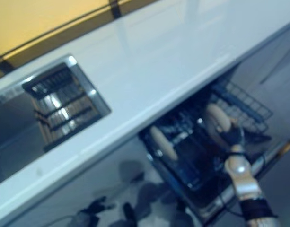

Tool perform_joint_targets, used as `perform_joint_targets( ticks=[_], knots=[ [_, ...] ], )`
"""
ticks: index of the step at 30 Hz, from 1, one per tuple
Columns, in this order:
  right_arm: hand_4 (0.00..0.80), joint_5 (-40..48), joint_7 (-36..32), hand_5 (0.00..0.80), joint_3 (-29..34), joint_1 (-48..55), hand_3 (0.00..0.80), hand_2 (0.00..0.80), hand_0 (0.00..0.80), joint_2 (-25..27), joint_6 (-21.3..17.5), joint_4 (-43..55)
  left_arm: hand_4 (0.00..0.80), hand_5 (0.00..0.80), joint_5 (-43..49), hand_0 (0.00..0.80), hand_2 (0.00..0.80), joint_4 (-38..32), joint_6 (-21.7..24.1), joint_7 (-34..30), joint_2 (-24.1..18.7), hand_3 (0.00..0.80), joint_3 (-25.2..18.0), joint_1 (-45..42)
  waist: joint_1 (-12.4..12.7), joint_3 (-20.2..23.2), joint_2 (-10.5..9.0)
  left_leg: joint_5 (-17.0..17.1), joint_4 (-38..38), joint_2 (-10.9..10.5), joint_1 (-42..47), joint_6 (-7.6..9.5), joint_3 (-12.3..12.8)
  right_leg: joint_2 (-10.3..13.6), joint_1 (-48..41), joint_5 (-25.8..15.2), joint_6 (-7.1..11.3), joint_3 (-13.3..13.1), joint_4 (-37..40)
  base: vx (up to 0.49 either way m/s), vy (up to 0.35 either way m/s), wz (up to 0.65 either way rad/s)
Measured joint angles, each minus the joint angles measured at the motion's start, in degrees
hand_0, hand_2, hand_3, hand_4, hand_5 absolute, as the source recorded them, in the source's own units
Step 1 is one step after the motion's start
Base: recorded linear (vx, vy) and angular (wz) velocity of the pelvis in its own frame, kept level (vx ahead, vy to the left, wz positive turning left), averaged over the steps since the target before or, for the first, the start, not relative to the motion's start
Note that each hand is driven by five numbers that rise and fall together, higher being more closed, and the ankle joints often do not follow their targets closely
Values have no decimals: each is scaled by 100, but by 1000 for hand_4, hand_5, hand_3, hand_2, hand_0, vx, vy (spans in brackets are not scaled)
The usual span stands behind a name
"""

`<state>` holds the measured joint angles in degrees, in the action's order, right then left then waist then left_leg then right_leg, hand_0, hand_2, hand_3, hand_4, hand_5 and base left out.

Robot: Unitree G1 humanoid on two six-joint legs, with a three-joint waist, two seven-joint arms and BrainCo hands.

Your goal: Take plates into dishwasher

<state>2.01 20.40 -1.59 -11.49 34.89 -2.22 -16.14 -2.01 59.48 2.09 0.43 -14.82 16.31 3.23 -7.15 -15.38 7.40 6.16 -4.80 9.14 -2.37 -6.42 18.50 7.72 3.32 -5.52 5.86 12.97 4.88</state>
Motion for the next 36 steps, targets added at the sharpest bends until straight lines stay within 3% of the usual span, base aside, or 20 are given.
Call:
perform_joint_targets(
  ticks=[5,12,25,36],
  knots=[
    [800,-154,164,800,-135,-499,800,800,800,256,103,-207,0,0,-6,0,0,1,99,-6,-14,0,61,180,-2,-321,222,3,0,-56,-136,5,-54,58,125,-14,23,8,-6,-53,-29,1],
    [800,-516,165,800,-200,-977,800,800,800,618,232,-468,0,0,-224,0,0,-49,163,-38,-76,0,129,361,-8,-604,392,3,0,-69,-183,4,-179,74,165,-18,33,16,-7,-33,-22,1],
    [800,-1265,-232,800,-799,-1930,800,800,800,963,552,-1019,0,0,-224,0,0,-249,163,-83,-179,0,224,428,26,-642,473,6,2,-81,-230,5,-226,88,189,-22,39,68,-8,-4,-8,0],
    [800,-1386,-495,800,-837,-1980,800,800,800,1096,754,-1067,0,0,-222,0,0,-410,100,-168,-216,0,223,430,46,-645,468,18,3,-82,-224,2,-318,89,111,-22,41,173,-8,20,-3,4]
  ],
)
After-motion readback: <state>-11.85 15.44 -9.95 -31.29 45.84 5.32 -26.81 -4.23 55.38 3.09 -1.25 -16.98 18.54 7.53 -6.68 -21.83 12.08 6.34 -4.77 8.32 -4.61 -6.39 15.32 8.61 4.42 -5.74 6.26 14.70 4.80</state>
